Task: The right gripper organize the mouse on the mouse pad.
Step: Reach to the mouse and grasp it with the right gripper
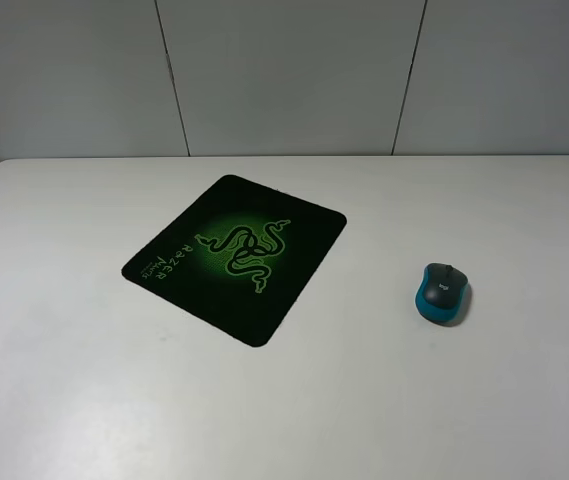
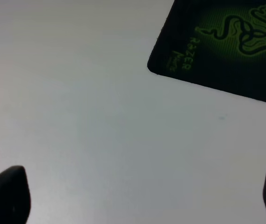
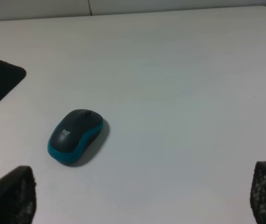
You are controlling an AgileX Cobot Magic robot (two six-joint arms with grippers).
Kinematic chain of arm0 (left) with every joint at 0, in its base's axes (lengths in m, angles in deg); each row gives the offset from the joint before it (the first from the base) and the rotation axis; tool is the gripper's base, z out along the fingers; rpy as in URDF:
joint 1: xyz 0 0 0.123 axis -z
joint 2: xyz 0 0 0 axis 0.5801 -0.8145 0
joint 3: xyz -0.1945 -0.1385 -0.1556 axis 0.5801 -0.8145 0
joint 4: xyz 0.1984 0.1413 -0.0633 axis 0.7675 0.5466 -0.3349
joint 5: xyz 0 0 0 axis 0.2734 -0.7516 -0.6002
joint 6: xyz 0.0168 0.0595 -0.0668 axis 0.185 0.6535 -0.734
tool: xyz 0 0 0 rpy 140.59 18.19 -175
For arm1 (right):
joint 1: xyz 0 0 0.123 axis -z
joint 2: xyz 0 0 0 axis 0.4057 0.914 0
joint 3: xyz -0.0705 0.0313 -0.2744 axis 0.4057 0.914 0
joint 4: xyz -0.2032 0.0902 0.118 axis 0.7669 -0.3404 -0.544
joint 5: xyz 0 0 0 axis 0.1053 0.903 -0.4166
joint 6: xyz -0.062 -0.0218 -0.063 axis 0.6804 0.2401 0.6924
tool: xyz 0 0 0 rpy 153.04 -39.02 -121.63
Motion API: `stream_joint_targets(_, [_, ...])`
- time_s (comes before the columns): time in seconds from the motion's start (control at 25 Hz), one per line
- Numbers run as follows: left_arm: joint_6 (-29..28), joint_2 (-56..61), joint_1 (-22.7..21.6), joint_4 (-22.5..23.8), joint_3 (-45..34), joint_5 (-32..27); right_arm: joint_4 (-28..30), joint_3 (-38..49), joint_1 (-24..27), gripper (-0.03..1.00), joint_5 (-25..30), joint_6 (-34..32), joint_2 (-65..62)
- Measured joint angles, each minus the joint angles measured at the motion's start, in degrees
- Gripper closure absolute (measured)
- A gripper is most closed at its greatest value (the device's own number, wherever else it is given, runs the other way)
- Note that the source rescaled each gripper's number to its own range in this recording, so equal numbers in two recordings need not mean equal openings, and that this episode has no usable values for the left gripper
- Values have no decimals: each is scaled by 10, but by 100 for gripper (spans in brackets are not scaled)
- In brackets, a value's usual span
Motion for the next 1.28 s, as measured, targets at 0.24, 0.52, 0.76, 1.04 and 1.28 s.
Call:
stream_joint_targets(0.24, [0,0,0,0,0,0,0,0,0,-3,0,0,0])
stream_joint_targets(0.52, [0,0,0,0,0,0,0,0,0,-3,0,0,0])
stream_joint_targets(0.76, [0,0,0,0,0,0,-1,0,0,-3,0,0,0])
stream_joint_targets(1.04, [0,0,0,0,0,0,-4,0,0,-3,0,0,0])
stream_joint_targets(1.28, [0,0,0,-1,0,0,-4,-9,0,-3,1,0,0])
